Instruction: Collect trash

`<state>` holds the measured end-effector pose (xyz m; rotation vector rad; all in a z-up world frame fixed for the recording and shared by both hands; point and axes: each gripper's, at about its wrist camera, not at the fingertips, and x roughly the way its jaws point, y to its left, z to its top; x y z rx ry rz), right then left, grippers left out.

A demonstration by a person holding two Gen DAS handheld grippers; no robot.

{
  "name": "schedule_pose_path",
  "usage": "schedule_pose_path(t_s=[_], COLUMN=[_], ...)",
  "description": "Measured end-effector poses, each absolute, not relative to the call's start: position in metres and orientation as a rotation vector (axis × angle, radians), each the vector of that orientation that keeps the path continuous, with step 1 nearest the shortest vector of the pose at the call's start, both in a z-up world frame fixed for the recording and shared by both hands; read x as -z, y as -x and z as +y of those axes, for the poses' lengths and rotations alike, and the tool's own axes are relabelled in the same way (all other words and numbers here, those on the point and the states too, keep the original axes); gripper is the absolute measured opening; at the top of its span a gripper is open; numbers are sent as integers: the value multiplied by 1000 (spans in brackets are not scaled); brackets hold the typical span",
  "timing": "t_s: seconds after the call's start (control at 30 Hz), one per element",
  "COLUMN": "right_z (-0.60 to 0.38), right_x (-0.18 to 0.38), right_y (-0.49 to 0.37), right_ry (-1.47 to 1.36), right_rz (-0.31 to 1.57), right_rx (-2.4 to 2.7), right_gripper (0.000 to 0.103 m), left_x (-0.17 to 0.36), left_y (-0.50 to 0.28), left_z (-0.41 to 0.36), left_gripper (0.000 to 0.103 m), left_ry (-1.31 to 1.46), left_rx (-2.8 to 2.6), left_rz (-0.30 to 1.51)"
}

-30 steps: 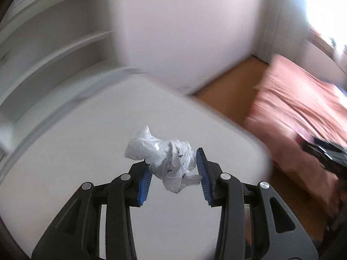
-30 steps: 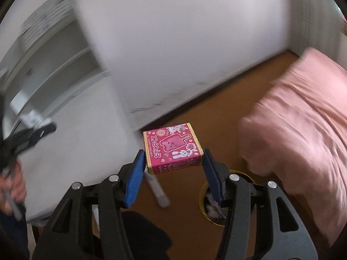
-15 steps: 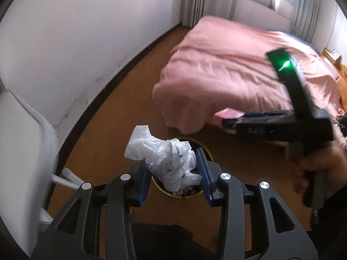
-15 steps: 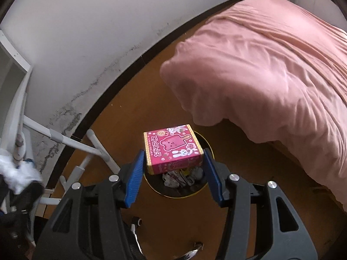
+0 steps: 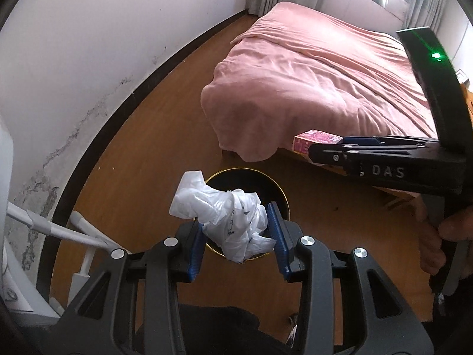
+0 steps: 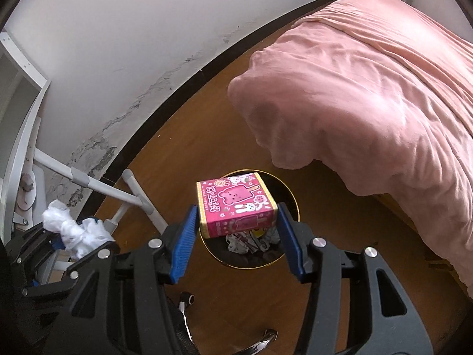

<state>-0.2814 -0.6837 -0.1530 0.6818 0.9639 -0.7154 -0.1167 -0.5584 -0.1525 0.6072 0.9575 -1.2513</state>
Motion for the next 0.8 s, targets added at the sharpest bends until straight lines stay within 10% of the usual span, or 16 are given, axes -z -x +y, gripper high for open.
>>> schedule_pose_path(t_s=[0.23, 0.3, 0.8], right_z=[-680, -681, -653], right_x=[144, 141, 68], right_y=[282, 282, 258], right_ry=[-690, -693, -557], right_rz=[921, 908, 819], right_rx=[716, 714, 689], right_gripper=[56, 68, 74], left_x=[155, 153, 90], left_y=[117, 117, 103], left_z=[-569, -572, -532], left_gripper=[42, 60, 84], left_ry=[-600, -592, -535], left_rx=[1247, 1256, 1244], left_rz=[957, 959, 908])
